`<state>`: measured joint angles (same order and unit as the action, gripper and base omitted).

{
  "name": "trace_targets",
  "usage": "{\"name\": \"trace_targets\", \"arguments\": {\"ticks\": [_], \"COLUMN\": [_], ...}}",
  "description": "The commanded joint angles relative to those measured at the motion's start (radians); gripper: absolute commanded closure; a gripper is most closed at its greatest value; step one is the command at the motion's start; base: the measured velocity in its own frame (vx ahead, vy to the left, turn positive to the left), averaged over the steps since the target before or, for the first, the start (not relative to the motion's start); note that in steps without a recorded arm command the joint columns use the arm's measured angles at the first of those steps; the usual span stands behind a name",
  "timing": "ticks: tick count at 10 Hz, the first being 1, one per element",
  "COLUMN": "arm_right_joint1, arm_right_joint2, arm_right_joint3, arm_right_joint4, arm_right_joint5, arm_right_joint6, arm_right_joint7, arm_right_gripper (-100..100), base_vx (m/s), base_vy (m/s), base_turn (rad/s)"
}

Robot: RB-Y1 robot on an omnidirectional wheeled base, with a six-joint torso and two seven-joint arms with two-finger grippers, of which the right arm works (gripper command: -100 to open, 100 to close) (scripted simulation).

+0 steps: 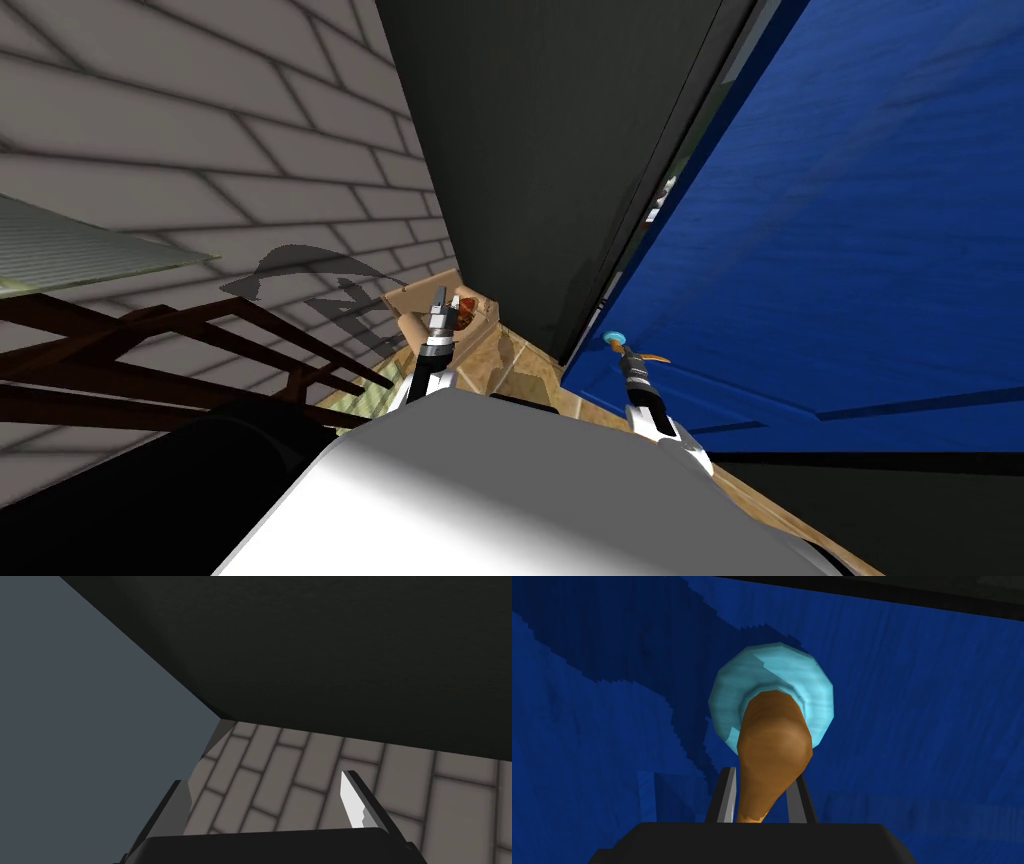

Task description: Pull the door open

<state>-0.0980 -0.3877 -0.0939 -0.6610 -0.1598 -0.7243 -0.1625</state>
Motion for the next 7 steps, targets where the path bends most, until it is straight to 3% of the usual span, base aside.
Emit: {"name": "trace_targets", "arguments": {"ticks": [1,7], "arm_right_joint1": [0.001,0.007], "arm_right_joint2": [-0.001,-0.008], "arm_right_joint3": [-0.001,-0.011], "arm_right_joint4": [-0.002,-0.009], "arm_right_joint5": [0.013,0.079], "arm_right_joint6": [-0.004,-0.020], "arm_right_joint7": [-0.010,-0.060], "arm_right_gripper": [100,100], "base_vx": [-0.228,-0.255], "base_vy": [-0.056,-0.073], "base_turn": [0.149,0.181]}}
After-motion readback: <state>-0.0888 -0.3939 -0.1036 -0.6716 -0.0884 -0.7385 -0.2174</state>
